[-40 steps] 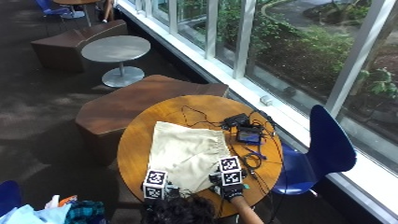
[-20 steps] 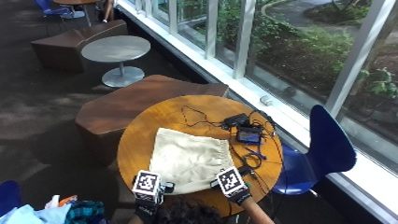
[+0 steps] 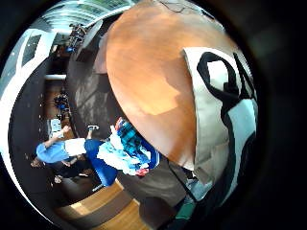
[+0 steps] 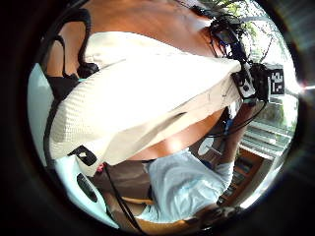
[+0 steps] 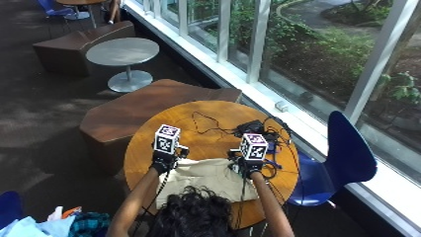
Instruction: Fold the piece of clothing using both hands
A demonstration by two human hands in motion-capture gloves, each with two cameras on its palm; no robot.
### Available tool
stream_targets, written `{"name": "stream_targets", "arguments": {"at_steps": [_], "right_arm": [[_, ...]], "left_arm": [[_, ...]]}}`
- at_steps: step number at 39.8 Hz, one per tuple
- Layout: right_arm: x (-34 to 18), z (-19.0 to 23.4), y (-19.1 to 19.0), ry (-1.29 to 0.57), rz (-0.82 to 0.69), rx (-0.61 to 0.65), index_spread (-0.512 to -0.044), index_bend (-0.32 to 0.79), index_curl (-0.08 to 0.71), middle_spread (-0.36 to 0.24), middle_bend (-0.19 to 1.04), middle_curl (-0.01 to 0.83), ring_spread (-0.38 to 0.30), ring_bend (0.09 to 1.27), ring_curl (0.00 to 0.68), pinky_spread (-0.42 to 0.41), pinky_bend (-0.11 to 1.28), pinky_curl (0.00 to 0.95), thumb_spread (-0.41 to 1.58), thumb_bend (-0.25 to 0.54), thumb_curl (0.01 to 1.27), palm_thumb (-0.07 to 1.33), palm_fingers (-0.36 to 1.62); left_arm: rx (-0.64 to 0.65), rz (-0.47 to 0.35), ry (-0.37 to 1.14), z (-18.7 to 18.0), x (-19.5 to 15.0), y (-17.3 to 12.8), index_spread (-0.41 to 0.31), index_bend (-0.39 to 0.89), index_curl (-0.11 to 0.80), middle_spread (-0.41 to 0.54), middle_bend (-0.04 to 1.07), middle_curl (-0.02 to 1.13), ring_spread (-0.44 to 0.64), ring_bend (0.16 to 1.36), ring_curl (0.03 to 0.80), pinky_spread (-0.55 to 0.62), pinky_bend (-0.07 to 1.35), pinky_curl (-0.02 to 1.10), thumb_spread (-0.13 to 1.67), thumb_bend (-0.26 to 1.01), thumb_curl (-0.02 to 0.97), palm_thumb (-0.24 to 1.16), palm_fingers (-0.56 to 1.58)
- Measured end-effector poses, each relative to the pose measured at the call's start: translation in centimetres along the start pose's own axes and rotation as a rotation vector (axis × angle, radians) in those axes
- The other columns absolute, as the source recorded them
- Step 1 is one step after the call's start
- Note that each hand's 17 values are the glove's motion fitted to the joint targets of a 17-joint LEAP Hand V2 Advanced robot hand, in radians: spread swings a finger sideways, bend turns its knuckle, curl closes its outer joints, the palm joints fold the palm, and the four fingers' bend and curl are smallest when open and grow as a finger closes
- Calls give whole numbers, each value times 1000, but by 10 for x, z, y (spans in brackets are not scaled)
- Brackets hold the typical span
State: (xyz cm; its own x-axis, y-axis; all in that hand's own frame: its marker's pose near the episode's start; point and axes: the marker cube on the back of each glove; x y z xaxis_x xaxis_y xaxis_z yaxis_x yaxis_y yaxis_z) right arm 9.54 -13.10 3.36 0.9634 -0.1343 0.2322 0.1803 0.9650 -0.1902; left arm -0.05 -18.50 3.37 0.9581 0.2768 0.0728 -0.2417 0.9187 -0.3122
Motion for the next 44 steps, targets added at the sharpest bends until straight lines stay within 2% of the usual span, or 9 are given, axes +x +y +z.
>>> {"name": "stream_targets", "arguments": {"at_steps": [5,12,16,19,21,27,31,37,44], "right_arm": [[10,25,-34,74,39,-105,-323,47,289,-250,536,498,-253,794,487,-346,621,430,1350,126,338,811,1268],[21,33,-50,114,59,-100,-313,83,268,-237,577,524,-239,815,505,-326,655,447,1357,96,341,793,1224],[30,21,-34,85,116,0,-308,87,261,-235,556,520,-240,798,504,-321,654,445,1350,78,344,787,1166],[31,7,-1,0,182,149,-310,86,255,-254,429,480,-245,720,480,-296,650,439,1327,56,344,776,960],[31,0,20,-52,219,233,-314,176,295,-259,330,457,-220,615,466,-210,618,448,1326,46,345,771,710],[32,15,88,-214,475,402,-317,171,315,-228,249,421,-153,459,400,-56,559,406,1316,8,350,742,622],[30,39,108,-180,598,338,-314,102,293,-177,212,406,-90,466,373,-18,600,385,1284,-68,330,594,729],[21,66,102,-54,679,207,-291,-53,208,-89,167,394,-78,631,410,-51,713,411,1244,-63,308,412,754],[20,71,89,-52,668,198,-268,-90,104,-64,259,418,-144,819,464,-131,756,440,1284,60,351,598,810]], "left_arm": [[-128,1,5,37,0,-53,-350,204,435,-378,442,496,-417,802,446,-359,472,401,1109,140,416,841,1363],[-105,-37,39,58,-6,-69,-349,197,454,-384,461,503,-414,829,456,-350,448,415,1136,117,410,862,1337],[87,-125,10,46,-9,-51,-339,181,458,-376,466,506,-407,824,457,-328,421,421,1152,100,405,864,1273],[323,-213,-67,38,-7,-22,-297,105,436,-343,412,497,-385,774,445,-287,421,427,1148,64,398,833,1062],[429,-245,-101,37,-6,-9,-272,94,424,-310,342,486,-360,719,435,-247,431,438,1142,32,392,799,908],[536,-194,4,56,18,13,-224,125,407,-259,290,477,-299,633,414,-125,372,440,1127,-34,377,703,753],[478,-123,93,76,41,21,-212,145,401,-243,284,464,-250,589,389,-17,283,414,1122,-52,363,624,718],[227,-105,-17,110,61,10,-176,146,405,-142,163,442,-81,476,365,127,291,416,1235,-62,307,455,492],[131,-103,76,129,71,-9,-118,127,376,11,126,387,118,498,352,287,371,423,1370,-60,213,172,283]]}}
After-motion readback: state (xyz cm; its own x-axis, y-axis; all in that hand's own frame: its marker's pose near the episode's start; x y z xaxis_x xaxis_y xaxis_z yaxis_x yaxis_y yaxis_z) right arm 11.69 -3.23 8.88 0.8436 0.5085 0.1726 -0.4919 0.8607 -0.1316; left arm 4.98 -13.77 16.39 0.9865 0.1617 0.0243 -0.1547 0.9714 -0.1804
